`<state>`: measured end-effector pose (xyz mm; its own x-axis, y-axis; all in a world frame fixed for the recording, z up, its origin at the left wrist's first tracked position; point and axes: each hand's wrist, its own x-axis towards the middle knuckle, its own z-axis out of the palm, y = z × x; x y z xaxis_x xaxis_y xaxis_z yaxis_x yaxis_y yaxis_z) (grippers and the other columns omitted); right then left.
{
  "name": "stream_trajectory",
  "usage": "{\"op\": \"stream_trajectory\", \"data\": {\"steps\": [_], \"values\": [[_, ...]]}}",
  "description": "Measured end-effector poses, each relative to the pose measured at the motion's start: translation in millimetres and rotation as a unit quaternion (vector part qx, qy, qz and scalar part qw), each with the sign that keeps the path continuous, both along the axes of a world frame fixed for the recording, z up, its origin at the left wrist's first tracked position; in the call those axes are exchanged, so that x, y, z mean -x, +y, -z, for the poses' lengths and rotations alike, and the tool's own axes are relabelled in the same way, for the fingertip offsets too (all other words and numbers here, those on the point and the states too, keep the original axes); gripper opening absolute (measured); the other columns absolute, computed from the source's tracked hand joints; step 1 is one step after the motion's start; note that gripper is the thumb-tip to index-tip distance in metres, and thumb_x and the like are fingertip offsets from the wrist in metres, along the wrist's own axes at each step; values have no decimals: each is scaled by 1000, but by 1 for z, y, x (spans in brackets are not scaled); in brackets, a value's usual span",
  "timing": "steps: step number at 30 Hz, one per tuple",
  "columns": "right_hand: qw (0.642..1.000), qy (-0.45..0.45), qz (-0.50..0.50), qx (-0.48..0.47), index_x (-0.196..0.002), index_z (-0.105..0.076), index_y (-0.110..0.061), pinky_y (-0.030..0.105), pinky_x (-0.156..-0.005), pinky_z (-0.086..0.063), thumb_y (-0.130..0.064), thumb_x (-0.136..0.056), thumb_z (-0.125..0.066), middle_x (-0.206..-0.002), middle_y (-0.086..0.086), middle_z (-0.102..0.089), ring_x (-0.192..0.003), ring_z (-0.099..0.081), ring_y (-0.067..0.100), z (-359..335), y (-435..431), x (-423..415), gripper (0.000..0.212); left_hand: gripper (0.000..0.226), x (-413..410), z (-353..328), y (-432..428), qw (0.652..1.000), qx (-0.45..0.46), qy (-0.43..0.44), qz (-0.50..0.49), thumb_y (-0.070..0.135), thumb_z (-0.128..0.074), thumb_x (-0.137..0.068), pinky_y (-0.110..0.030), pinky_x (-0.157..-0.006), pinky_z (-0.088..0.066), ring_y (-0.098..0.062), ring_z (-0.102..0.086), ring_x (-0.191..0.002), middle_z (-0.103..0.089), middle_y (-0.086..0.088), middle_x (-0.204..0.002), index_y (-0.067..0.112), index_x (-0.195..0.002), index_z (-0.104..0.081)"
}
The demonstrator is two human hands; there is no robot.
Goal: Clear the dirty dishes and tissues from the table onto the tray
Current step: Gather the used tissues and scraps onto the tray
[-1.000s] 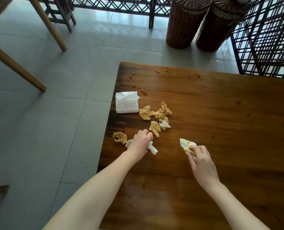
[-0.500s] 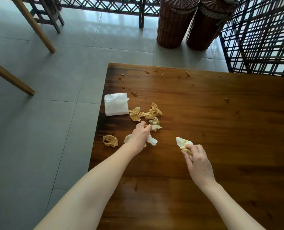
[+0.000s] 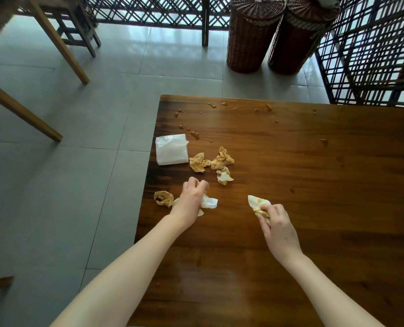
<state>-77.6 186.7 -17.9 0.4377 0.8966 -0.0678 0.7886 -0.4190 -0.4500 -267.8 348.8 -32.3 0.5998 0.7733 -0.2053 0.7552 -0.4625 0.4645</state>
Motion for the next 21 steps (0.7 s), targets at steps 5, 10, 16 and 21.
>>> {"op": "stream_trajectory", "data": {"steps": [5, 10, 16, 21], "values": [[1000, 3, 14, -17, -115, -60, -8, 20, -62, -53, -16, -89, -62, -105, 6, -56, -89, -56, 13, -9, 2, 10, 27, 74, 2, -16, -6, 999, 6, -36, -11, -10, -71, -74, -28, -96, -47, -16, -38, -122, -35, -1, -132, 29, -130, -41], [996, 7, 72, -43, -116, -60, -11, 11, -58, -46, -19, -90, -62, -107, 4, -57, -87, -54, 9, -20, -25, 2, 27, 77, -30, -27, -19, 994, 82, -66, 4, -10, -71, -73, -29, -101, -42, -16, -36, -124, -33, 0, -132, 30, -130, -40], [981, 10, 182, -69, -116, -59, -12, 7, -60, -44, -23, -93, -58, -110, 0, -54, -89, -54, 8, -32, -93, -33, 26, 44, -97, -47, -58, 982, 149, -93, 75, -17, -53, -80, -21, -83, -35, -17, -42, -106, -38, -1, -111, 22, -99, -57], [967, 19, 235, -92, -114, -58, -12, 9, -60, -42, -25, -95, -53, -104, -4, -51, -89, -53, 8, -37, -164, -73, 23, 36, -161, -60, -112, 981, 149, -74, 105, -16, -50, -84, -11, -78, -32, -16, -41, -103, -41, -6, -115, 4, -112, -60]]}}
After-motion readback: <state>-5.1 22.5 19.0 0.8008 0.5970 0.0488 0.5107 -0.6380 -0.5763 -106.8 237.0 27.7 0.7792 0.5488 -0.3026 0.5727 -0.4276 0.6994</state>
